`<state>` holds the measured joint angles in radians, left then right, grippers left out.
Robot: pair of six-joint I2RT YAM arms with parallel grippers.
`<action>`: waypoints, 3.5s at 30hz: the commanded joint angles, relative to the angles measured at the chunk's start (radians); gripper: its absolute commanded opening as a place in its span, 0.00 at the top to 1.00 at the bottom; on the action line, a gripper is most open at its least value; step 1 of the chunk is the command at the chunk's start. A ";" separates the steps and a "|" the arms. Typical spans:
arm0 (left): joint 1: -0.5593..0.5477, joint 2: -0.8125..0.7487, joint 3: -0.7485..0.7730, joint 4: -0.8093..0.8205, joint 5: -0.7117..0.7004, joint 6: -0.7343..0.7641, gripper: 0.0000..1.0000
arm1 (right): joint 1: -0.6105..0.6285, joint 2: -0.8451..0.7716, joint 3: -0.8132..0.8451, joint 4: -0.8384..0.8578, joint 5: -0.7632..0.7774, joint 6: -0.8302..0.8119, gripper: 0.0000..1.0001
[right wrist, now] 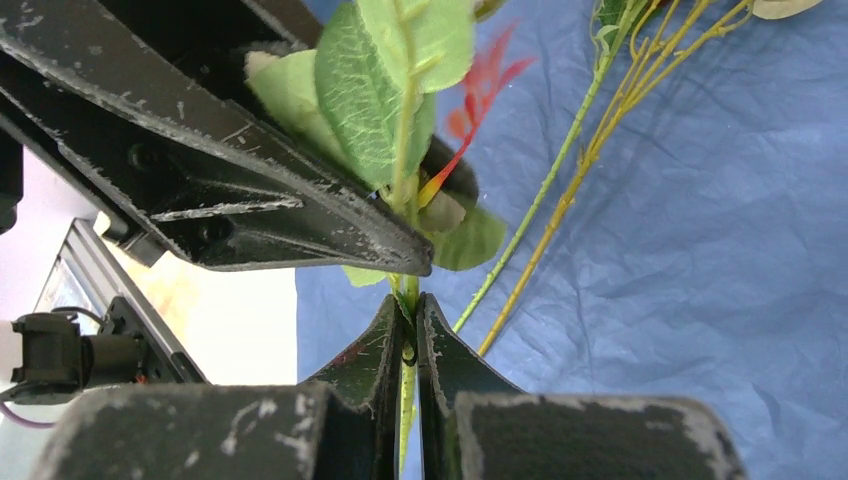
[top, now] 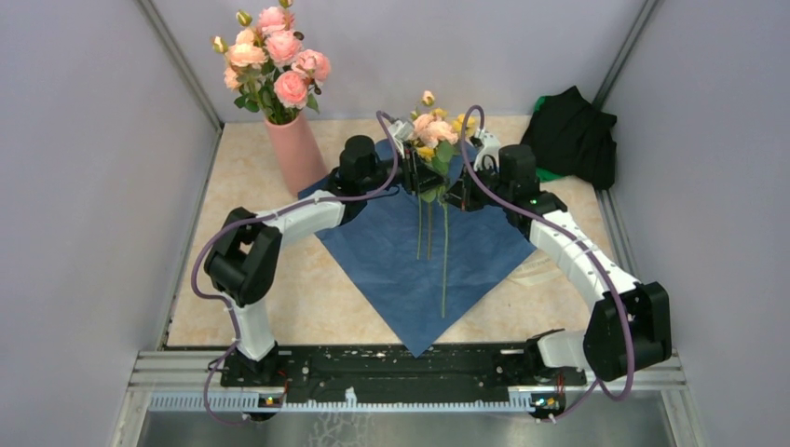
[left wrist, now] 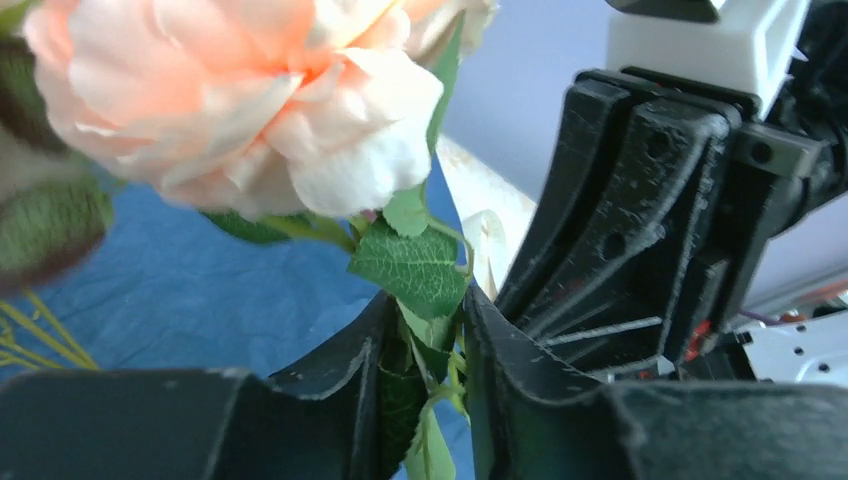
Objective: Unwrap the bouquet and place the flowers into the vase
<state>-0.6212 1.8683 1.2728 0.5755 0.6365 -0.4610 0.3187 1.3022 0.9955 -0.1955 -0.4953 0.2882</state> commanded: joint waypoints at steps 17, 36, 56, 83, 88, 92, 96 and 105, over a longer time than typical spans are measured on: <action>0.003 -0.078 0.053 -0.105 -0.102 0.129 1.00 | 0.008 -0.185 0.054 -0.038 0.078 -0.036 0.48; 0.007 -0.488 0.159 -0.334 -0.600 0.359 1.00 | 0.007 -0.274 -0.012 -0.035 0.225 -0.031 0.44; 0.074 -0.643 0.220 -0.131 -1.195 0.953 1.00 | 0.007 -0.135 -0.077 0.088 0.195 0.033 0.45; 0.409 -0.492 0.470 -0.311 -0.977 0.679 1.00 | 0.005 -0.115 -0.099 0.065 0.228 0.019 0.46; 0.428 -0.496 0.474 -0.308 -0.947 0.637 1.00 | 0.005 -0.114 -0.112 0.072 0.233 0.017 0.46; 0.436 -0.496 0.481 -0.310 -0.937 0.618 1.00 | 0.005 -0.112 -0.135 0.097 0.230 0.031 0.46; 0.451 -0.498 0.475 -0.305 -0.939 0.597 1.00 | 0.005 -0.109 -0.148 0.113 0.222 0.039 0.46; 0.488 -0.510 0.373 -0.279 -0.941 0.547 1.00 | 0.005 -0.116 -0.165 0.111 0.225 0.037 0.46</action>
<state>-0.1570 1.3724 1.6913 0.2630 -0.3164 0.1303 0.3206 1.1946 0.8314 -0.1368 -0.2703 0.3187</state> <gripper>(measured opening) 0.031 0.546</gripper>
